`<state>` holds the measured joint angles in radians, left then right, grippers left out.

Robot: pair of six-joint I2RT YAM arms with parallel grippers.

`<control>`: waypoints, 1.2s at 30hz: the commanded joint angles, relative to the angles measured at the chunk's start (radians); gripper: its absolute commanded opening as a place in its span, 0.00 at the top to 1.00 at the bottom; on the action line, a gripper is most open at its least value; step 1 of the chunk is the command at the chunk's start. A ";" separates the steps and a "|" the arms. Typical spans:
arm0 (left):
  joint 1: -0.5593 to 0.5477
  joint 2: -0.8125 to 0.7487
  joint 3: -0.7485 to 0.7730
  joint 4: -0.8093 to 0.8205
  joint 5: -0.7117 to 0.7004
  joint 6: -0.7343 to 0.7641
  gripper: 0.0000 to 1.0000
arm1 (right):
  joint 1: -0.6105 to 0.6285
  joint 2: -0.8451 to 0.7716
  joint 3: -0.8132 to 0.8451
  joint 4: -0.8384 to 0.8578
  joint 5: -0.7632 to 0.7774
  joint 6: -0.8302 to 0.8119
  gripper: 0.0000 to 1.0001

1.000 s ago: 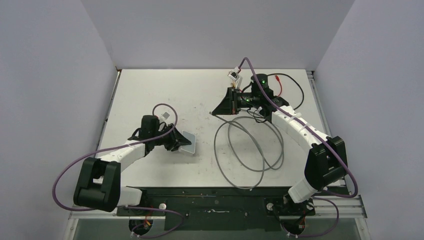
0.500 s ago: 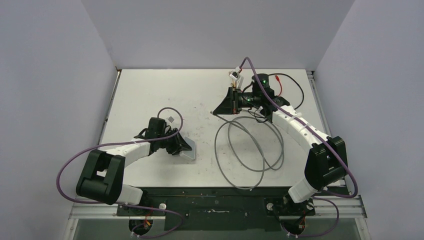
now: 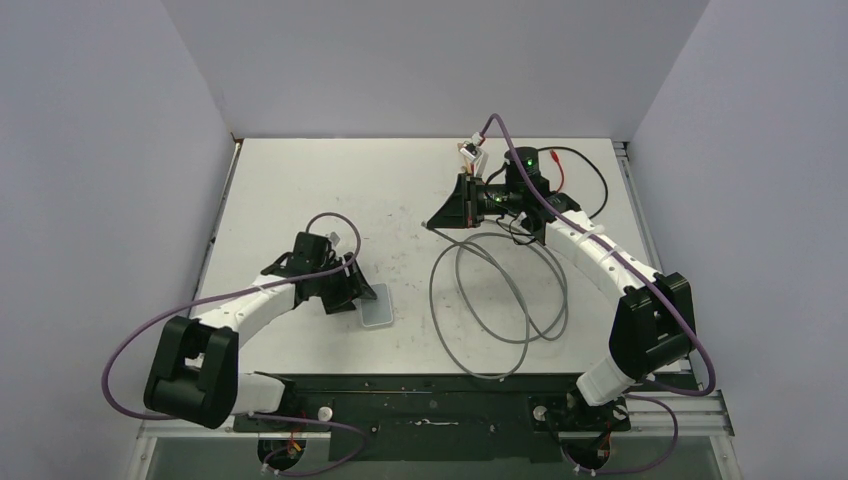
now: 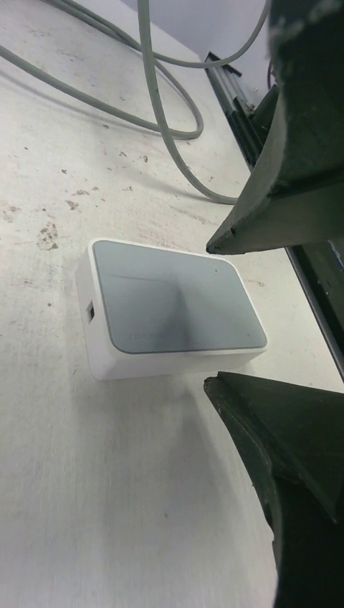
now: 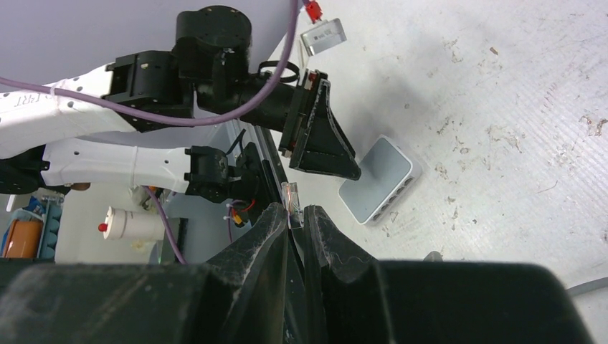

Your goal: Pull the plug from the switch port

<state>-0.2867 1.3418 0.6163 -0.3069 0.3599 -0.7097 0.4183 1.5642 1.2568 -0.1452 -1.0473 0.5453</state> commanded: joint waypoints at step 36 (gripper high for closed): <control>0.001 -0.315 0.176 -0.225 -0.249 0.071 0.04 | -0.003 0.266 0.484 0.137 0.064 0.064 0.95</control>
<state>-0.2867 1.0592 0.7906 -0.5655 0.0937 -0.6434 0.4129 1.7824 1.6112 -0.1081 -0.9985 0.5720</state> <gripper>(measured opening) 0.960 0.121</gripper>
